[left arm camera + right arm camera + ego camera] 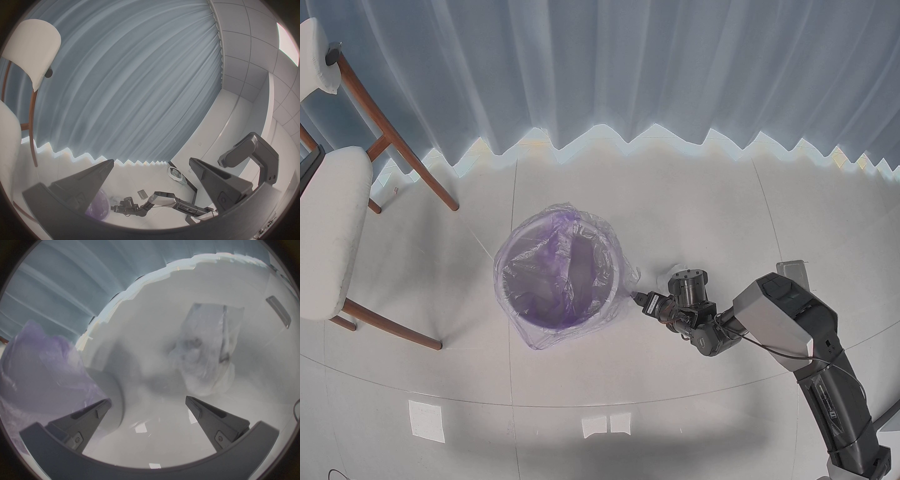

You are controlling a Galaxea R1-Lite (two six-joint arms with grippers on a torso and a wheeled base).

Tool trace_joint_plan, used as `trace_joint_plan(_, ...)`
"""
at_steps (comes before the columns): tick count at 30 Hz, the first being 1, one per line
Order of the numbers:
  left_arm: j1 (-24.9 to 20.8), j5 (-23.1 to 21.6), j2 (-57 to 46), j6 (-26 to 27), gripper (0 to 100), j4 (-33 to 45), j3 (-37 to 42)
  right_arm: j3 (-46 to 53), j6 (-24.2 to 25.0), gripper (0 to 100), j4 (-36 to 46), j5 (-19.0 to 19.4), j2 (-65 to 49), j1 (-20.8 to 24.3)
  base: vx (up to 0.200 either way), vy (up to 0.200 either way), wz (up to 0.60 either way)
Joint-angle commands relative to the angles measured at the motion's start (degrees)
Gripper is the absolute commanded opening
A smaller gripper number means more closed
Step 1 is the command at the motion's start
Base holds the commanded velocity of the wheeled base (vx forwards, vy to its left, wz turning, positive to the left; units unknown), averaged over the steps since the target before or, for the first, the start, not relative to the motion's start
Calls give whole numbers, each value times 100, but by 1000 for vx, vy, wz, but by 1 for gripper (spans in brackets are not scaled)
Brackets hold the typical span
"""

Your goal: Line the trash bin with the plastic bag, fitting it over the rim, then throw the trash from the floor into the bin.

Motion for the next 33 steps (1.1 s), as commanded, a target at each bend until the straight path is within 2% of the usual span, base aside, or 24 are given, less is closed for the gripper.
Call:
trace_joint_plan(1, -18, 1, 18, -3, 100, -1, 11, -536, -23, 100, 182, -285, 445, -177, 0, 0, 0)
trace_joint_plan(6, -18, 1, 18, -3, 100, -1, 2, -26, 232, 100, -82, -285, -100, -203, 0, 0, 0)
trace_joint_plan(7, -18, 1, 9, -3, 100, -10, 2, 501, 460, 100, -231, -268, -583, -186, 0, 0, 0)
trace_joint_plan(8, -18, 1, 9, -3, 100, -10, 2, 545, 469, 100, -249, -259, -618, -177, 0, 0, 0)
trace_joint_plan(9, -18, 1, 9, -3, 100, -10, 2, 1169, 680, 100, -434, -171, -1145, -124, 0, 0, 0)
trace_joint_plan(14, -27, 1, 9, -3, 100, -10, -7, 2514, 873, 100, -899, 233, -2385, 87, 0, 0, 0)
trace_joint_plan(17, -27, 1, 9, -3, 100, -1, -16, 3182, 856, 100, -759, 392, -3141, 570, 0, 0, 0)
trace_joint_plan(22, 35, 54, 0, -38, 100, 17, -112, 3121, 864, 100, -267, 172, -3299, 1142, 0, 0, 0)
trace_joint_plan(25, 219, 81, 18, -64, 100, 17, -200, 2681, 873, 100, 41, -171, -3228, 1396, 0, 0, 0)
trace_joint_plan(28, 386, 45, -9, -55, 100, 17, -165, 2356, 864, 100, 375, -224, -3009, 1467, 0, 0, 0)
trace_joint_plan(33, 386, 10, -44, -47, 100, 17, -121, 1732, 864, 100, 595, -408, -2455, 1476, 0, 0, 0)
